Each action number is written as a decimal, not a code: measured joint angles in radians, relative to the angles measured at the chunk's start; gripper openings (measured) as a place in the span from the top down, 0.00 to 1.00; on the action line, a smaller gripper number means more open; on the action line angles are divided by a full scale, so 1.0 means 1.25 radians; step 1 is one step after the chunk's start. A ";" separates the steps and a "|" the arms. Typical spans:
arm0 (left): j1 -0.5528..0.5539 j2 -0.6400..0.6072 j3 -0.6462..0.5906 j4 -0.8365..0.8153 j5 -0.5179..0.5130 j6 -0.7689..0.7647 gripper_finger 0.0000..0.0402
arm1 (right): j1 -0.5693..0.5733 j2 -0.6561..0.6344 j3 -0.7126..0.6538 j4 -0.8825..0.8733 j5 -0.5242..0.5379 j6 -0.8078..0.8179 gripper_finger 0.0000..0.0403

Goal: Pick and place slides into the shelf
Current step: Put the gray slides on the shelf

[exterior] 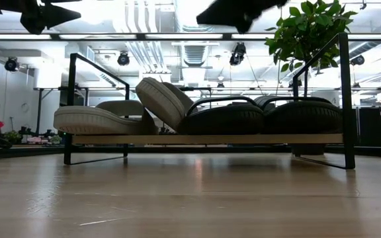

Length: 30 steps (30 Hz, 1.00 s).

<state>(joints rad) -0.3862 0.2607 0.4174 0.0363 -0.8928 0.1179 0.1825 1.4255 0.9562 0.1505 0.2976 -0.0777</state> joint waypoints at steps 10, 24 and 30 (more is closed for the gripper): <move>0.000 -0.001 0.000 0.001 0.000 0.001 0.31 | 0.001 0.078 0.081 -0.136 0.182 0.000 0.64; 0.000 0.000 0.000 0.001 -0.001 0.002 0.31 | 0.000 0.337 0.424 -0.567 0.232 0.077 0.53; 0.000 -0.001 0.000 0.000 -0.001 0.002 0.31 | 0.000 0.391 0.473 -0.602 0.282 0.055 0.56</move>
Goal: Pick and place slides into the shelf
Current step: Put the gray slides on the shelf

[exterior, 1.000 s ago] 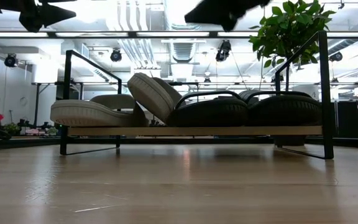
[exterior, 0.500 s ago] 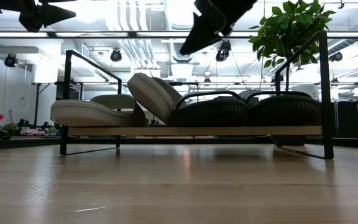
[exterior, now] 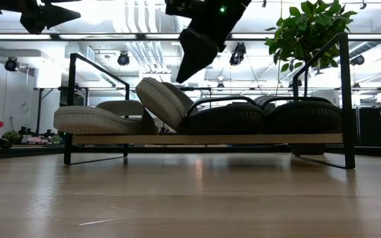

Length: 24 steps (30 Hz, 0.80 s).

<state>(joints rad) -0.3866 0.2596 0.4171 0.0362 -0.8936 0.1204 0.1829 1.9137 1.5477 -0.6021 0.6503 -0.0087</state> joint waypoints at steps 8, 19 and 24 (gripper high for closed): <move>0.000 0.001 0.000 0.000 0.000 0.016 0.31 | 0.000 0.002 -0.003 0.012 -0.002 0.006 0.57; 0.000 0.003 0.000 0.001 0.000 0.016 0.31 | -0.029 0.048 -0.003 0.035 0.008 0.010 0.59; 0.000 0.003 0.000 0.001 0.000 0.015 0.31 | -0.045 0.051 -0.003 0.044 0.025 0.027 0.60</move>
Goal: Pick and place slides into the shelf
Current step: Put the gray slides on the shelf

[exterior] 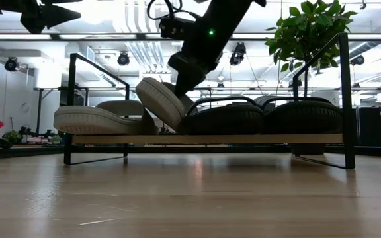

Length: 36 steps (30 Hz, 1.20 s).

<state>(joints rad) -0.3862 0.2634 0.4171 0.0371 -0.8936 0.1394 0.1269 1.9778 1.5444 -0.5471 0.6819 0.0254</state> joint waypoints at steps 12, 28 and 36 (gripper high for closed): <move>0.000 0.000 0.000 -0.001 0.000 0.000 0.31 | -0.004 0.000 0.000 0.005 0.000 0.037 0.95; 0.000 0.000 0.000 -0.001 0.000 0.000 0.31 | 0.016 0.000 0.050 0.034 0.077 0.064 0.98; 0.000 0.000 0.000 -0.001 0.000 0.000 0.31 | 0.050 0.000 0.107 -0.044 0.185 0.161 0.98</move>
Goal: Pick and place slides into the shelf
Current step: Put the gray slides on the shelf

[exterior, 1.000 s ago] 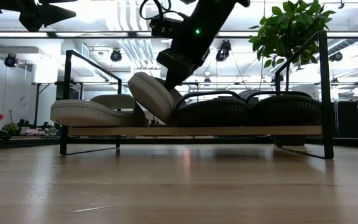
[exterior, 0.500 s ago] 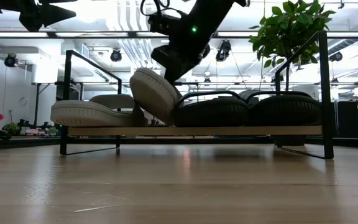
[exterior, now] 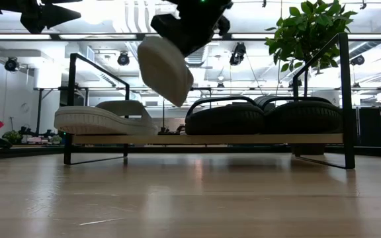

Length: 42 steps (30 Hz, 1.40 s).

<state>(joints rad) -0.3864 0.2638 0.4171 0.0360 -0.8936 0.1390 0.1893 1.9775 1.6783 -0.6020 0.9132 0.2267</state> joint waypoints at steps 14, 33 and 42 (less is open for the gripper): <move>0.000 0.000 0.000 0.000 0.000 0.006 0.31 | 0.018 0.220 0.306 -0.402 0.087 0.290 0.98; 0.000 -0.004 -0.006 0.000 0.000 0.020 0.31 | 0.049 0.357 0.535 -0.704 0.098 0.468 0.98; 0.000 -0.004 -0.006 0.000 0.000 0.020 0.31 | 0.049 0.356 0.474 -0.675 0.076 0.456 0.98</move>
<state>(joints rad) -0.3863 0.2588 0.4099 0.0364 -0.8936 0.1646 0.2502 2.4226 2.2713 -1.4453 1.0083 0.7969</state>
